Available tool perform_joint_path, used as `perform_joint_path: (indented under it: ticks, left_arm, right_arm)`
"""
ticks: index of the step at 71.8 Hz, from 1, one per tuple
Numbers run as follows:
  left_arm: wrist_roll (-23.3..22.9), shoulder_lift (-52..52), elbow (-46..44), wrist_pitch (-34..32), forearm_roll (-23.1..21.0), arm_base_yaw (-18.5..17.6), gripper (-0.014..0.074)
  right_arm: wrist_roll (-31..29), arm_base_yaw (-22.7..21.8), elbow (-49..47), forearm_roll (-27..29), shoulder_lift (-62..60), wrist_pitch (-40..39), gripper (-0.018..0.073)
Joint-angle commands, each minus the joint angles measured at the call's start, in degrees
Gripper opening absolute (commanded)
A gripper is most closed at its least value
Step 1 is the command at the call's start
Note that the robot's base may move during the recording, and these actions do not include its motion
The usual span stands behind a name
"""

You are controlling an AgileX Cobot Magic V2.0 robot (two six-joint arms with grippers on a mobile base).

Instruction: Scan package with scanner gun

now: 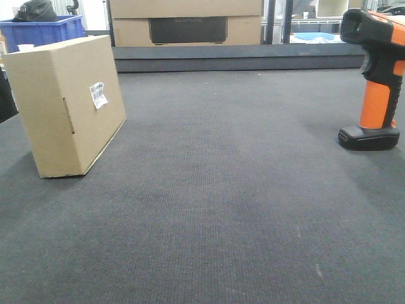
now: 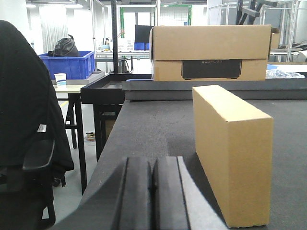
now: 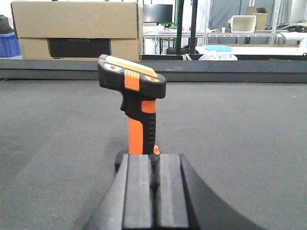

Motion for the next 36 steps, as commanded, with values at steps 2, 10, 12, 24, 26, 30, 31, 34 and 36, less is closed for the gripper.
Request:
perform_joint_path:
  ticks: [2, 10, 12, 24, 26, 30, 31, 34, 36]
  left_arm:
    - [0.01, -0.18, -0.17, -2.13, -0.24, 0.02, -0.0111]
    - [0.01, -0.18, -5.11, 4.23, -1.45, 0.02, -0.0111]
    - [0.01, -0.07, -7.10, 6.59, -1.45, 0.02, -0.0111]
    - [0.01, 8.31, -23.95, 22.40, -1.96, 0.02, -0.0111]
    - [0.01, 10.36, -26.57, 26.08, -1.96, 0.02, -0.0111]
    - [0.01, 14.92, -32.23, 31.61, -1.96, 0.02, -0.0111]
    - [0.01, 16.69, -33.40, 32.81, -1.96, 0.02, -0.0111]
    - [0.01, 19.69, -36.60, 35.79, -1.96, 0.02, -0.0111]
    - [0.01, 22.50, -38.55, 37.72, -1.84, 0.02, -0.0111]
  right_arm:
    - [-0.20, -0.10, 0.01, -0.09, -0.13, -1.24, -0.0162]
    - [-0.20, -0.10, 0.01, -0.09, -0.13, -1.24, -0.0162]
    - [-0.20, -0.10, 0.01, -0.09, -0.13, -1.24, -0.0162]
    - [-0.20, -0.10, 0.01, -0.09, -0.13, -1.24, -0.0162]
    - [-0.20, -0.10, 0.01, -0.09, -0.13, -1.24, -0.0162]
    - [-0.20, -0.10, 0.01, -0.09, -0.13, -1.24, -0.0162]
    - [-0.20, -0.10, 0.01, -0.09, -0.13, -1.24, -0.0162]
    - [-0.20, -0.10, 0.01, -0.09, -0.13, -1.24, -0.0162]
    - [-0.20, -0.10, 0.01, -0.09, -0.13, -1.24, -0.0162]
